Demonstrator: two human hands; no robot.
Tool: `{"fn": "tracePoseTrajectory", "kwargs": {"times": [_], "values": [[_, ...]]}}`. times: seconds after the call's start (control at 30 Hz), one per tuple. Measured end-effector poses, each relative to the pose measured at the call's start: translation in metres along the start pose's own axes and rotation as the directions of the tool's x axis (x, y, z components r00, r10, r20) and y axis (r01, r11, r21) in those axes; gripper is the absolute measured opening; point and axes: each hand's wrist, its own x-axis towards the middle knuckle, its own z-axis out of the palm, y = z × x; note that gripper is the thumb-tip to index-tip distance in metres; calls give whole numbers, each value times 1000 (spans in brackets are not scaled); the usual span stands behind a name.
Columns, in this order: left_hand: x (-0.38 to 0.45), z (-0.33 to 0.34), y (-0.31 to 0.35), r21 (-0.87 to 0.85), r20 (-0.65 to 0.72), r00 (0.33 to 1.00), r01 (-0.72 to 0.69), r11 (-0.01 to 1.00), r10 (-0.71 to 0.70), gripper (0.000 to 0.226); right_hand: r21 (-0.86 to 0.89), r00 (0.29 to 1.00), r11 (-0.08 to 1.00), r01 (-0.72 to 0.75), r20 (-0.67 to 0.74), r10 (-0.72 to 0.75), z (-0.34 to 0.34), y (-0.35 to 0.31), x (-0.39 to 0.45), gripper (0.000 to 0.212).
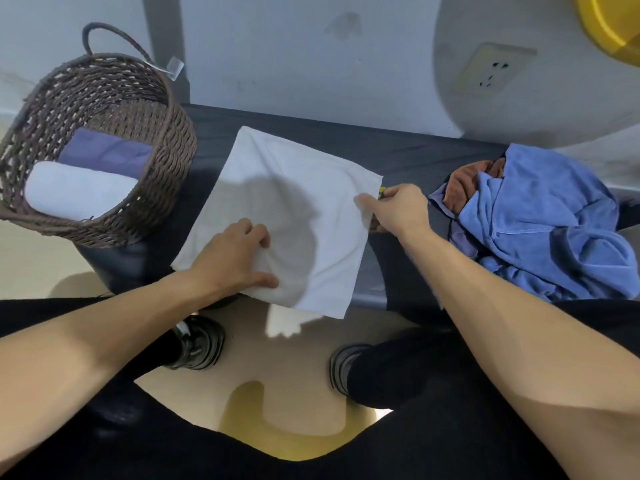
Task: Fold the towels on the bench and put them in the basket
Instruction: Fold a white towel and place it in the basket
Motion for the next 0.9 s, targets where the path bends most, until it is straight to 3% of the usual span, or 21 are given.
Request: {"fn": "tracePoseTrajectory", "kwargs": {"times": [0.1,0.2,0.27,0.33,0.43,0.5,0.57,0.63,0.77,0.9], "values": [[9,-11,4,84,175,984,-37,996,22,57,-47,996,999,-12,87,16,1,-8,19,37],[36,-41,10,138,341,940,-38,990,-12,30,-90,990,995,-53,127,64,-1,-15,34,21],[64,-59,16,168,254,967,-54,984,10,21,-95,991,995,-40,123,52,-3,-20,39,19],[93,-70,24,105,46,997,-64,992,59,20,-84,993,996,-17,112,26,-5,-23,41,18],[132,-75,31,129,-112,978,-160,979,174,31,-91,998,996,-8,69,14,-2,-21,43,18],[153,-77,22,233,-101,972,-182,955,210,39,-54,998,999,0,66,3,-1,-18,46,35],[167,-81,6,233,-76,988,-111,966,132,44,-95,994,992,82,83,-74,1,-16,50,53],[175,-87,-10,230,-55,998,-27,973,41,46,-184,982,967,176,107,-159,3,-15,54,46],[179,-100,-34,177,-37,999,20,984,-14,33,-189,972,961,203,156,-174,2,-24,60,11],[174,-117,-46,57,35,999,-18,998,16,21,-111,963,972,208,197,-184,-9,-32,68,13]]}}
